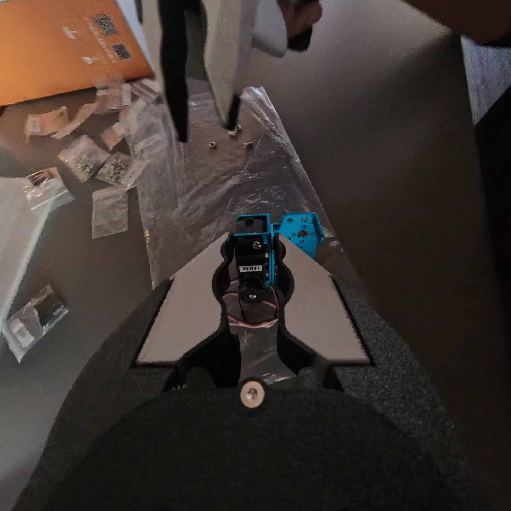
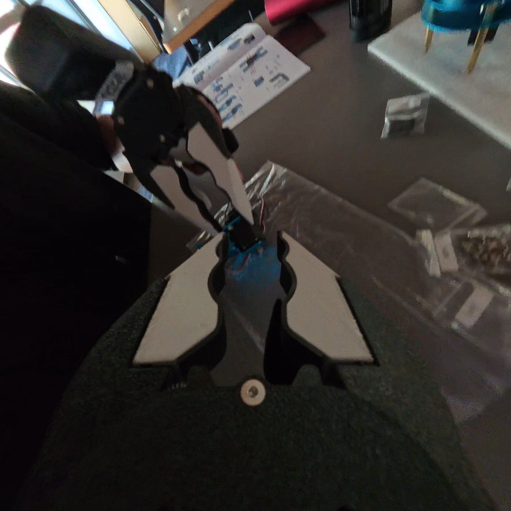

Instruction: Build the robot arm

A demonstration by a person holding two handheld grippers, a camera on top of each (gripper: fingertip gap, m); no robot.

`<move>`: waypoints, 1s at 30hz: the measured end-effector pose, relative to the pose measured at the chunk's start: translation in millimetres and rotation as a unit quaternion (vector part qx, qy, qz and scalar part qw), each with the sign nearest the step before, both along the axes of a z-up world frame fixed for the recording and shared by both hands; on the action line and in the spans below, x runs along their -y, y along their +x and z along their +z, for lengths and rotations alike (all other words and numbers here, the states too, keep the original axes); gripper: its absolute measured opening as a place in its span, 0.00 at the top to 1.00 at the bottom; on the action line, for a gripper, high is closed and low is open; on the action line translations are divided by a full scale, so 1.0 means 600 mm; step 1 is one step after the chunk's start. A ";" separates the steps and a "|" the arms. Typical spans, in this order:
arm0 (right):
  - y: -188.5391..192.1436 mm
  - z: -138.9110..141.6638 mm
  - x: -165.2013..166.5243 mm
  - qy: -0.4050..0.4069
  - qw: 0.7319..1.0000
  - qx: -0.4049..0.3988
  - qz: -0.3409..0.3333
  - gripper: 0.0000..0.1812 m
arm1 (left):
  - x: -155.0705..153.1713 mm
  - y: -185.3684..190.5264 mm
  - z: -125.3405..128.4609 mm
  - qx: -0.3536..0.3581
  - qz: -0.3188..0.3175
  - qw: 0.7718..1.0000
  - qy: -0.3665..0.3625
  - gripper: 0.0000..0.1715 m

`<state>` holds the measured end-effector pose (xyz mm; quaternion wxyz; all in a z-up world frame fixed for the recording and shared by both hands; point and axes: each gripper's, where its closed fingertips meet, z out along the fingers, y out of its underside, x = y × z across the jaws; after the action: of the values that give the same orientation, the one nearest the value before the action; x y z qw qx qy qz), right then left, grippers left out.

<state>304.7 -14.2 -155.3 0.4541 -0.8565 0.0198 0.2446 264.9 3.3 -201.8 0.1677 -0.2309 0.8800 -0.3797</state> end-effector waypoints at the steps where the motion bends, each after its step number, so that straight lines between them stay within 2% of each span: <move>1: -0.002 -0.009 0.017 -0.007 1.000 0.006 -0.012 0.82 | 0.007 0.003 -0.001 -0.008 -0.007 1.000 0.009 0.84; 6: 0.005 -0.045 0.106 -0.044 0.994 0.034 -0.096 0.82 | 0.042 0.015 -0.015 -0.060 -0.037 0.997 0.045 0.83; 12: 0.029 -0.026 0.209 -0.011 0.982 0.015 -0.189 0.83 | 0.073 0.027 -0.044 -0.124 -0.091 0.979 0.133 0.83; 16: 0.051 -0.042 0.270 -0.026 0.968 0.038 -0.247 0.83 | 0.076 0.031 -0.048 -0.159 -0.106 0.968 0.163 0.83; 18: 0.086 -0.057 0.305 -0.050 0.952 0.074 -0.291 0.83 | 0.074 0.035 -0.048 -0.153 -0.106 0.966 0.177 0.83; 22: 0.214 -0.087 0.389 -0.125 0.899 0.166 -0.386 0.81 | 0.072 0.031 -0.047 -0.144 -0.108 0.966 0.188 0.83; 24: 0.260 -0.085 0.407 -0.132 0.894 0.186 -0.386 0.81 | 0.072 0.032 -0.044 -0.138 -0.103 0.967 0.187 0.82; 26: 0.281 -0.094 0.413 -0.162 0.903 0.194 -0.348 0.78 | 0.077 0.037 -0.033 -0.130 -0.100 0.970 0.179 0.76; 30: 0.297 -0.122 0.406 -0.214 0.912 0.214 -0.275 0.78 | 0.125 0.074 0.023 -0.090 -0.115 0.981 0.129 0.70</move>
<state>483.1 -257.5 -228.7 0.3027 -0.9256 0.2090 -0.0894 309.1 -71.7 -187.7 0.0711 -0.1374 0.9539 -0.2571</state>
